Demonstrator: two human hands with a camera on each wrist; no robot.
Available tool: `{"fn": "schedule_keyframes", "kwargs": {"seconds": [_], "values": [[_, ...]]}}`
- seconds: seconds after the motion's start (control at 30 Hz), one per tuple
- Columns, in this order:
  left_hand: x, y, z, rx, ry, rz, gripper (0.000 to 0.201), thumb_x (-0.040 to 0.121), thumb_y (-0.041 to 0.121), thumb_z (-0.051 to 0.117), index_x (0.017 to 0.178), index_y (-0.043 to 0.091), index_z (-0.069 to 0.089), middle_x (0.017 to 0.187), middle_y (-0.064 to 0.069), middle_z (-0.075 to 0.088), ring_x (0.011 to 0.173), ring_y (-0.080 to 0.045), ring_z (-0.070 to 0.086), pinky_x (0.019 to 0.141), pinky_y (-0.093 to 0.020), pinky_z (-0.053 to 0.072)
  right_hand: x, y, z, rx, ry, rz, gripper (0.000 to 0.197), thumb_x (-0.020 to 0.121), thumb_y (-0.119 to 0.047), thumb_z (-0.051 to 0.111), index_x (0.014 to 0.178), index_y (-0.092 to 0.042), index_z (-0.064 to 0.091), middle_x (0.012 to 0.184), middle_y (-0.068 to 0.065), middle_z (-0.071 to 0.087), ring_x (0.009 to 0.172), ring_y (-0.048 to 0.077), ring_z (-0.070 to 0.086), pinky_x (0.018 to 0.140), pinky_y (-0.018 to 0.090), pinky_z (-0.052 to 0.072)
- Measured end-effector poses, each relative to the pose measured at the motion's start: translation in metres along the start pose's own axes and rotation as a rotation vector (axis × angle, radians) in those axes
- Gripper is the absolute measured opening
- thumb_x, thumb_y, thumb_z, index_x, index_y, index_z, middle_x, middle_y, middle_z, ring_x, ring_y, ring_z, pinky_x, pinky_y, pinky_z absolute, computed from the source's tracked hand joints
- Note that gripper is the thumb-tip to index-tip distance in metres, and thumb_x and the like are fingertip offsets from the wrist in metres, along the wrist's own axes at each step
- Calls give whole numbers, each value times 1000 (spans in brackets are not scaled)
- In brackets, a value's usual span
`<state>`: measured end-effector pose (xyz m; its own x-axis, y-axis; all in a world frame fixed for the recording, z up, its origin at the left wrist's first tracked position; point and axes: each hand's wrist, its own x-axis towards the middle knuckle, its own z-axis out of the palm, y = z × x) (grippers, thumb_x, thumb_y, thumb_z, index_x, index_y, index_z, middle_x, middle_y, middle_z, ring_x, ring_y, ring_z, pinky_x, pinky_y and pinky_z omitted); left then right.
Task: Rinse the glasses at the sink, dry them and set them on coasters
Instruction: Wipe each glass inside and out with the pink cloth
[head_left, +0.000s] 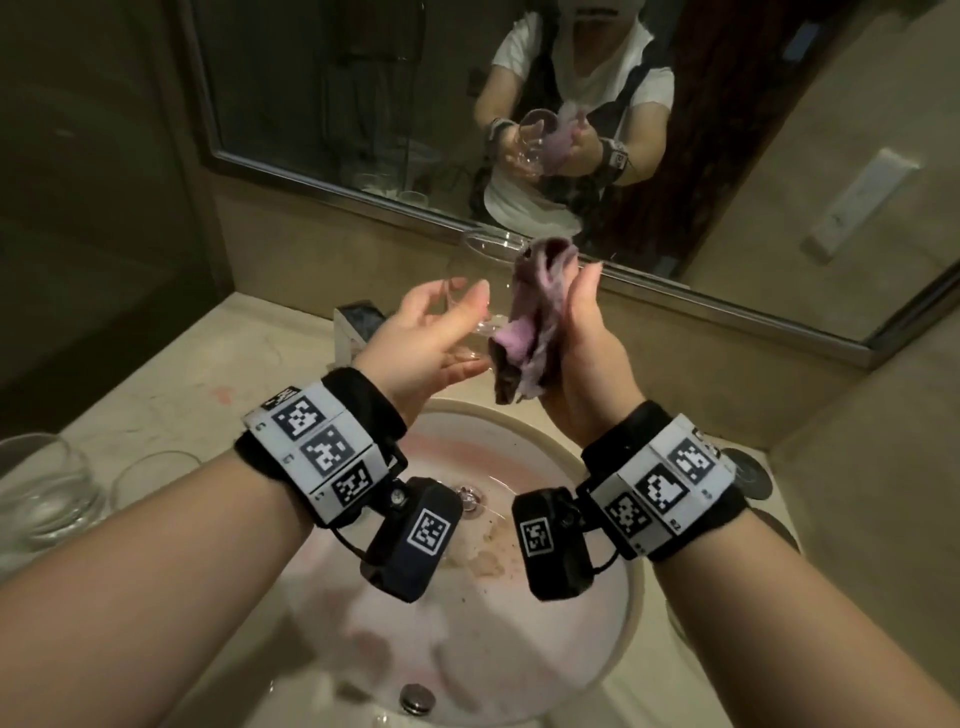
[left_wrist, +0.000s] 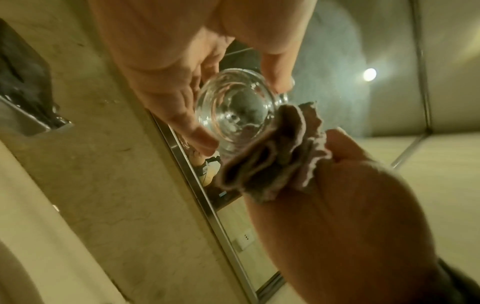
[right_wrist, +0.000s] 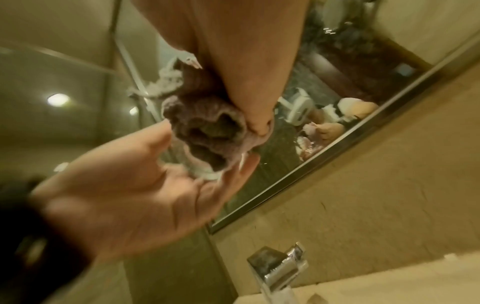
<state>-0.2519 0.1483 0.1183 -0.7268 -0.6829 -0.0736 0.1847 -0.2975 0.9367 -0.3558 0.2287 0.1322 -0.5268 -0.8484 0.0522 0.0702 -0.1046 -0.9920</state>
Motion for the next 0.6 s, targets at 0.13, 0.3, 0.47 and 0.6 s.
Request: {"fn": "schedule_keyframes", "kwargs": {"seconds": [0.13, 0.3, 0.47, 0.6], "values": [[4, 7, 5, -9, 22, 11, 57, 80, 48, 57, 124, 13, 47, 102, -7, 68, 83, -15, 70, 69, -26, 55, -3, 7, 12, -265, -17, -87, 87, 89, -69, 31, 151, -19, -4, 156, 0, 5, 138, 9, 10, 109, 11, 15], [-4, 9, 4, 25, -170, 12, 60, 73, 56, 46, 122, 21, 53, 104, -7, 68, 88, -19, 69, 78, -29, 55, -1, -7, 1, -7, 71, -97, 56, 99, -49, 29, 150, -29, 17, 133, 24, 51, 106, 39, 58, 98, 50, 43], [-5, 21, 7, 351, -202, 101, 73, 80, 62, 25, 147, 32, 24, 137, 3, 49, 99, -7, 59, 77, -14, 50, -5, -10, -6, 288, 33, -59, 57, 97, -48, 36, 139, -9, 41, 122, 30, 55, 112, 42, 55, 100, 55, 43], [-4, 28, 13, 204, -117, 164, 57, 94, 38, 37, 147, 34, 16, 119, -8, 52, 104, -33, 61, 85, -39, 55, -9, -20, 0, 182, 78, -147, 53, 102, -35, 33, 151, -27, 15, 129, 26, 52, 120, 50, 32, 96, 52, 43]]}}
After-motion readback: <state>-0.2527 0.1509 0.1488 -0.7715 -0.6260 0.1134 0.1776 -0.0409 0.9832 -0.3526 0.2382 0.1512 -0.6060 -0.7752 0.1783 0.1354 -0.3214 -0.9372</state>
